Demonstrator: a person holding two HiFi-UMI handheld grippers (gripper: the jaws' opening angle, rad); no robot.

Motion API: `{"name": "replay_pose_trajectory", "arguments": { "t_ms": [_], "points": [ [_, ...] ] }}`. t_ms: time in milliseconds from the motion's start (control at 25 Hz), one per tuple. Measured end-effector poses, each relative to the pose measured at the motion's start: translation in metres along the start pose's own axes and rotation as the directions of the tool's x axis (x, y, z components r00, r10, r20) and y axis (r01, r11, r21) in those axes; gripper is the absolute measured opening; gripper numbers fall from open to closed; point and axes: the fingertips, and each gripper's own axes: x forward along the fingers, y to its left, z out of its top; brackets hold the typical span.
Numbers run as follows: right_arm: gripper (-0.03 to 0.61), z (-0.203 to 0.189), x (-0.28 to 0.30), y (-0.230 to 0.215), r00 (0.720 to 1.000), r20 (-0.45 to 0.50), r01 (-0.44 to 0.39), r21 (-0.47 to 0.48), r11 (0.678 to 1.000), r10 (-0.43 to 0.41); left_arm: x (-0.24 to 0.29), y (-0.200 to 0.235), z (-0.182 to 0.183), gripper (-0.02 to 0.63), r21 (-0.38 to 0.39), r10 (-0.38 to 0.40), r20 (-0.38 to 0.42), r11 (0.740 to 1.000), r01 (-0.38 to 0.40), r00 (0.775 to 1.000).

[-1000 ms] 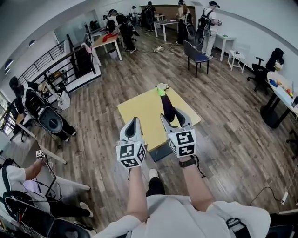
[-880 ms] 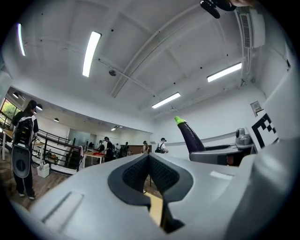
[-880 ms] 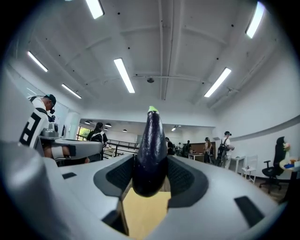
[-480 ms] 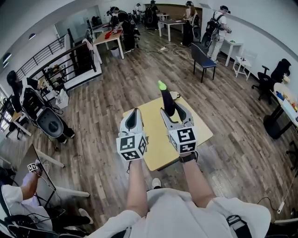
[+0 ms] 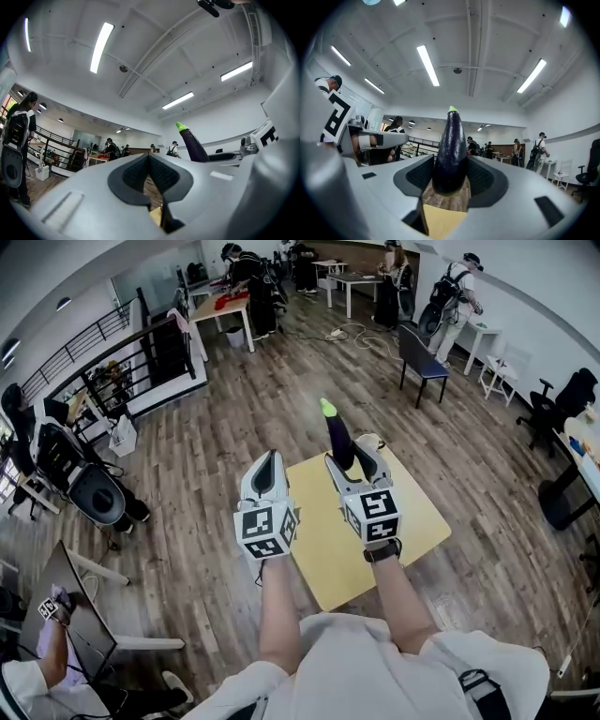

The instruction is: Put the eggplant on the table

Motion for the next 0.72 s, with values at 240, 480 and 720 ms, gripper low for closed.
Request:
{"name": "replay_pose_trajectory", "arguments": {
  "t_ms": [240,480,720],
  "points": [
    [0.215,-0.030,0.039,-0.011,0.999,-0.049,0.019,0.002,1.000,-0.019,0.044,0.014,-0.041,0.008,0.000,-0.044,-0.055,0.999,0.044,0.997],
    [0.215,-0.066,0.057,-0.036,0.990,-0.124,0.064,-0.017,0.998,-0.065,0.076,0.012,-0.085,0.008,-0.028,-0.066,-0.124,0.998,0.063,0.990],
    [0.215,-0.121,0.091,-0.047,0.975,-0.220,0.036,0.039,0.999,-0.026,0.102,0.019,-0.141,0.008,-0.064,-0.060,-0.219,0.997,0.047,0.974]
  ]
}}
